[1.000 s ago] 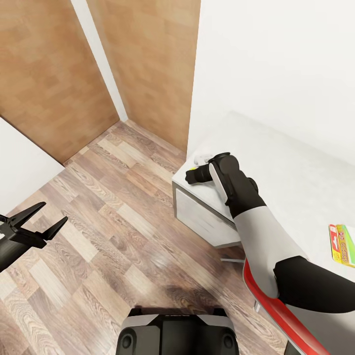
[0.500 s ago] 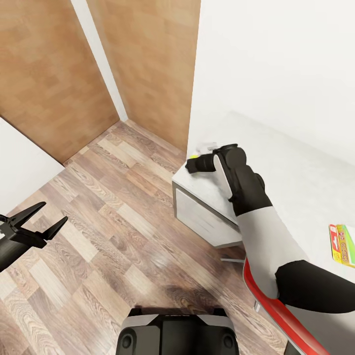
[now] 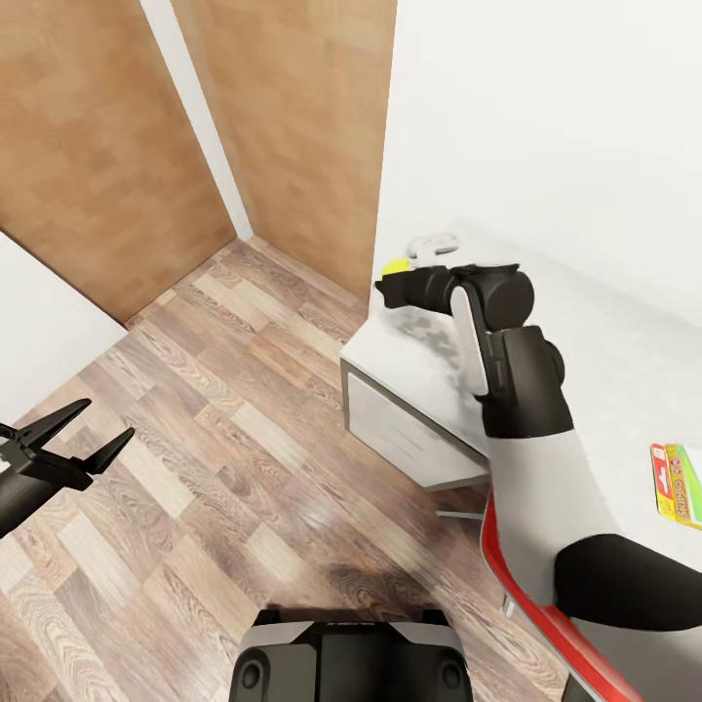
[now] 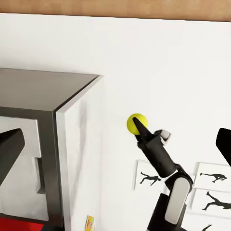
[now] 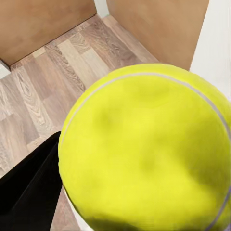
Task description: Put all the toys in the child's room - the three board games (two on the bed and one on the table), the two jigsaw puzzles on the table, and the tennis ball on the table - inside the toy box on the table in the child's room.
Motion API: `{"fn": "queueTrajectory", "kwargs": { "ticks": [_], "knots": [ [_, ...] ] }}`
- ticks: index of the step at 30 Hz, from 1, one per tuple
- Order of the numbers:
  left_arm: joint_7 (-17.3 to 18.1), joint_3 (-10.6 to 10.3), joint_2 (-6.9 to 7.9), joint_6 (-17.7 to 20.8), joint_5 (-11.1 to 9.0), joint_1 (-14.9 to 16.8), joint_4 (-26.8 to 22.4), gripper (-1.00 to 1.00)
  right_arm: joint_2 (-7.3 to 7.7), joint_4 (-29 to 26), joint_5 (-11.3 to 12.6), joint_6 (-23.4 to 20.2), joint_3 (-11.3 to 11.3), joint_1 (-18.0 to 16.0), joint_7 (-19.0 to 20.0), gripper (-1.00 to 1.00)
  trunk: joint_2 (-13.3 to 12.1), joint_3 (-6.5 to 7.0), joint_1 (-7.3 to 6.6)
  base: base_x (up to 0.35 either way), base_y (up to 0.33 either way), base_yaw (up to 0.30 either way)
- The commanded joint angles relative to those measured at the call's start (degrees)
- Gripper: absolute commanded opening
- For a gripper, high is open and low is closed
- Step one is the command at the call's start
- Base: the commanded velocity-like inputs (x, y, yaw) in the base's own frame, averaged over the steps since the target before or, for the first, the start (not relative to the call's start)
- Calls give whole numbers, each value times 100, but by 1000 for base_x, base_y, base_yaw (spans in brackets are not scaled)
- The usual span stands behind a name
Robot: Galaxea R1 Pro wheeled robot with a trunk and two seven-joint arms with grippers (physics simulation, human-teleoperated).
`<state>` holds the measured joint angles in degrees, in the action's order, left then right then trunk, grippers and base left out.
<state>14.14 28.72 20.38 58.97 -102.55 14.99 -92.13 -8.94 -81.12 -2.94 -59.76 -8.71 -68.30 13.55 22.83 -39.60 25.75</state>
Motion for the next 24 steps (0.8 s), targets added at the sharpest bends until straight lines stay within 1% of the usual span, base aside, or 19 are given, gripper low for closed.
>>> {"fn": "queueTrajectory", "kwargs": {
  "ticks": [1, 4, 5, 6, 8, 11, 14, 16, 17, 20, 22, 24],
  "knots": [
    [52, 4, 1, 18, 51, 4, 2, 100, 14, -114, -27, -24, 5, 35, 32, -100, 8, -7, 3, 0, 0, -5],
    [49, 2, 1, 16, 51, 6, 2, 100, 106, -499, -21, -24, 15, 132, 33, -100, 8, -7, 3, 0, 0, -54],
    [49, 2, 1, 16, 51, 6, 2, 100, 106, -499, -21, -24, 15, 132, 33, -100, 8, -7, 3, 0, 0, -91],
    [49, -9, -1, 15, 51, 9, 2, 100, 158, -626, -23, -24, 17, 153, 33, -100, 8, -7, 3, 0, 0, -128],
    [47, -71, -2, 13, 51, 27, 2, 100, 304, -817, -28, -24, 31, 179, 35, -100, 8, -7, 3, 0, 0, -171],
    [48, -223, -2, 11, 51, 89, 2, 100, 614, -976, -28, -24, 121, 180, 37, -100, 8, -7, 3, 0, 0, -218],
    [55, -334, -1, 15, 51, 147, 1, 100, 951, -1058, -3, -24, 340, 156, 40, -100, 8, -7, 3, 0, 0, -252],
    [63, -384, -2, 16, 51, 173, 0, 100, 1140, -1088, 9, -24, 533, 142, 46, -100, 8, -7, 3, 0, 0, -268],
    [63, -384, -2, 16, 51, 173, 0, 100, 1140, -1088, 9, -24, 533, 142, 46, -100, 8, -7, 3, 0, 0, -271],
    [58, -502, -18, 8, 51, 225, -2, 100, 1356, -1116, 19, -24, 809, 124, 82, -100, 8, -7, 3, 0, 0, -277],
    [50, -682, -76, -6, 54, 321, -2, 100, 1482, -1127, 23, -24, 988, 103, 170, -100, 8, -7, 3, 0, 0, -282],
    [23, -903, -157, -33, 61, 442, 0, 100, 1613, -1136, 26, -24, 1190, 88, 360, -100, 8, -7, 3, 0, 0, -285]
  ]
}}
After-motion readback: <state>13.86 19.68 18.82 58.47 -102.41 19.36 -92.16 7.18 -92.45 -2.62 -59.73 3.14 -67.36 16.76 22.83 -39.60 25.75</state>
